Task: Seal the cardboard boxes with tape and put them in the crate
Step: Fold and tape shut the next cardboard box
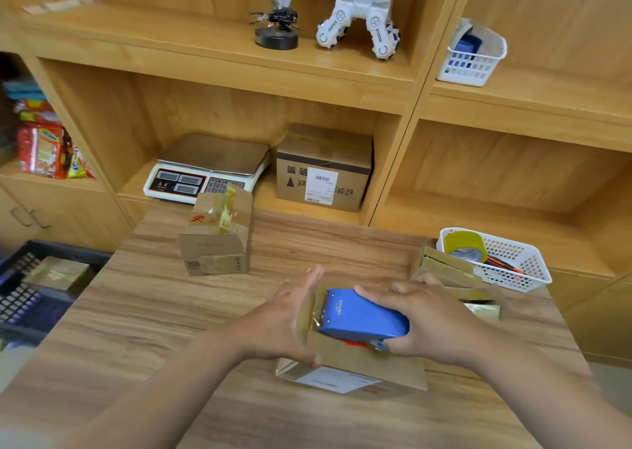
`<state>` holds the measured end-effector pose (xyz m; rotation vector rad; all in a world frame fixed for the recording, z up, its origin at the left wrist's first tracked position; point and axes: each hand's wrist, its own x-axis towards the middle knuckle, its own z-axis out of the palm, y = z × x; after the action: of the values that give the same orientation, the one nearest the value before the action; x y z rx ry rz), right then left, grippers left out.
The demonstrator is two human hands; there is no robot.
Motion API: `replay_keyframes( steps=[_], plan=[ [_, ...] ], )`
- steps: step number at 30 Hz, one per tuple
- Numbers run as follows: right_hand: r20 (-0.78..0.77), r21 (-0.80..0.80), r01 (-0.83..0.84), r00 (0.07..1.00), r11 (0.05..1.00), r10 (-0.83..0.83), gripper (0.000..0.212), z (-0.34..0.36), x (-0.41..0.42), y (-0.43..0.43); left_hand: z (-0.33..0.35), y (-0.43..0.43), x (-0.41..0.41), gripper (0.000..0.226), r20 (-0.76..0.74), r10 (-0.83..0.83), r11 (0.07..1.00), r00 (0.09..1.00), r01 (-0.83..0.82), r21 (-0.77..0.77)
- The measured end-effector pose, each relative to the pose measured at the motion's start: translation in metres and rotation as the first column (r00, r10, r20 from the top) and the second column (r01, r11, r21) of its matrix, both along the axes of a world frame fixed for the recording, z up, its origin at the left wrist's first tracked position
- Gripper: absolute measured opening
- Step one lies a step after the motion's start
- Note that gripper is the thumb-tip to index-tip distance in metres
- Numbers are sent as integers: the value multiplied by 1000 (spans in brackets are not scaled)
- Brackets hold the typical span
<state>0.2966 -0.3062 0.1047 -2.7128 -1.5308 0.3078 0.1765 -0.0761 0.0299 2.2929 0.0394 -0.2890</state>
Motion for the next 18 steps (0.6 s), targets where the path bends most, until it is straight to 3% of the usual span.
replay_keyframes(
  steps=[5,8,14,18],
  plan=[
    [26,-134,-27,999,991,31,83,-12,-9,43,-14,16,-5,128,20,40,986,999,-43,160],
    [-4,-170,-67,998,983,68,84,-17,-13,61,-24,25,-11,126,-39,61,983,997,-53,174],
    [-2,-198,-63,998,978,64,82,-16,-8,65,-35,33,-13,115,-19,10,992,1000,-7,128],
    [-25,-199,-95,995,975,92,80,-11,-6,61,-41,35,-9,115,-22,-25,972,999,30,234]
  ],
)
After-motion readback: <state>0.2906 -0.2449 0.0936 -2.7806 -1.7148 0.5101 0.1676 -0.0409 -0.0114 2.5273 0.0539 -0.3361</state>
